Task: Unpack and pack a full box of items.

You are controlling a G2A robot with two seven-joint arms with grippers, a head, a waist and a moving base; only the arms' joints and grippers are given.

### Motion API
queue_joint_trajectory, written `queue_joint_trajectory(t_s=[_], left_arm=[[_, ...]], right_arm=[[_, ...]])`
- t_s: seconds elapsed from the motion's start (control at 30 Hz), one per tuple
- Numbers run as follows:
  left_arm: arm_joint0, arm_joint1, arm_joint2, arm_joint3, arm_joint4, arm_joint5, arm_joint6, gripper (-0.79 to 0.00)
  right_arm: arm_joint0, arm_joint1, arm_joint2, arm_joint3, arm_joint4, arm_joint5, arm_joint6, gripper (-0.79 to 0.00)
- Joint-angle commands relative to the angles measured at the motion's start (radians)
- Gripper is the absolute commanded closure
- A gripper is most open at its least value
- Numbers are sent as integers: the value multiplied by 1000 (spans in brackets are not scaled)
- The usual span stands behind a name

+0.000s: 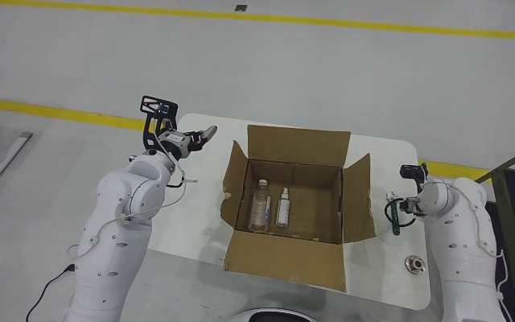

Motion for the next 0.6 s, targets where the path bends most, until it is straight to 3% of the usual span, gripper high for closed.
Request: queue_joint_trajectory(t_s=[0.0,0.3,0.57], left_arm=[[0,0,0,0,0,0,0,-785],[0,0,0,0,0,0,0,-785],[0,0,0,0,0,0,0,-785]], right_arm=[[0,2,4,6,17,-2,-10,-317],[-10,3,-17,37,77,-1,-70,-332],[3,8,-34,93,80,6,-108,-296]])
